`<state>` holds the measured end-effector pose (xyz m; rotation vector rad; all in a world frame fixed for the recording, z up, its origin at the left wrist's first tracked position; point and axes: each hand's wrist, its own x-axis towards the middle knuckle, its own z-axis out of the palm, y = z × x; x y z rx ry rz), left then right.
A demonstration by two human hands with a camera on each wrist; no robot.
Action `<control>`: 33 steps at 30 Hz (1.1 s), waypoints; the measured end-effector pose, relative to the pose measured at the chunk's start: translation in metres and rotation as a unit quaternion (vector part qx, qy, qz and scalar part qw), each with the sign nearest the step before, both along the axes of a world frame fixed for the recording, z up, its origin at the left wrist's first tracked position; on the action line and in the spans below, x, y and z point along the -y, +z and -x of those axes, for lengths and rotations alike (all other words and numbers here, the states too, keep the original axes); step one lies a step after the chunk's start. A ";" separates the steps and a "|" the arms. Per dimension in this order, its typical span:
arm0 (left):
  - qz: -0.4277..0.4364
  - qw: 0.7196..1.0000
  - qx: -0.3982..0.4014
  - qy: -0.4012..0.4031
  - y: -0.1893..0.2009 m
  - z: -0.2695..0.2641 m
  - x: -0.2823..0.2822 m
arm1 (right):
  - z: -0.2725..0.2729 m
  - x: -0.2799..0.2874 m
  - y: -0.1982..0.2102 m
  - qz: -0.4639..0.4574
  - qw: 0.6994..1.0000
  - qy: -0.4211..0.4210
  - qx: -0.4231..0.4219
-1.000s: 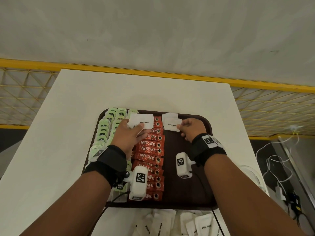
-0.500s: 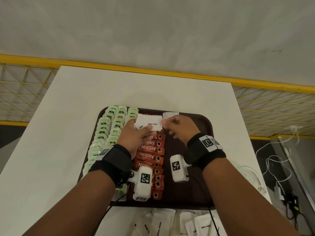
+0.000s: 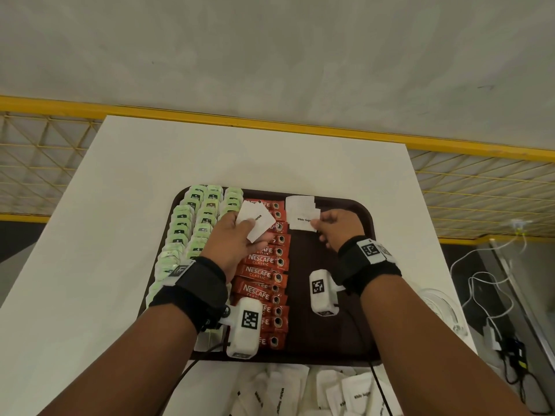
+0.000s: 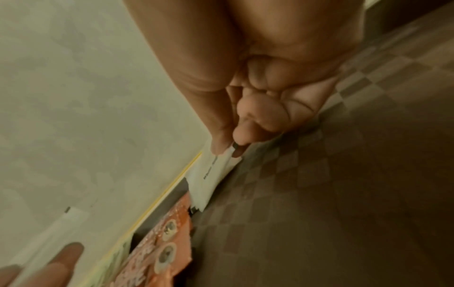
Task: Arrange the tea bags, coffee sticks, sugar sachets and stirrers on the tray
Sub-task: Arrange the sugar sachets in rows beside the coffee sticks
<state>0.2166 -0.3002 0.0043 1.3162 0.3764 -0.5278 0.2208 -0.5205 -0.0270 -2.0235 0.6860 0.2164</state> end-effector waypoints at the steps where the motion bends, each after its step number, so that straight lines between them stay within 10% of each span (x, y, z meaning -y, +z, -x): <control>1: -0.012 1.000 0.011 -0.009 -0.001 0.000 0.000 | -0.002 0.000 -0.001 0.015 1.000 0.002 -0.001; 9: -0.074 0.995 0.049 -0.046 -0.007 0.001 -0.004 | -0.005 -0.005 0.004 0.132 0.991 0.011 0.026; 16: -0.090 0.989 0.081 -0.090 -0.007 0.000 0.007 | 0.011 -0.029 0.033 -0.090 0.978 0.185 0.020; 25: -0.010 0.999 0.016 -0.027 -0.007 0.003 0.005 | 0.020 -0.002 0.006 -0.140 0.990 -0.017 0.025; 33: -0.051 0.998 0.031 -0.037 -0.009 0.009 0.001 | 0.015 -0.002 0.006 -0.041 0.999 0.010 0.019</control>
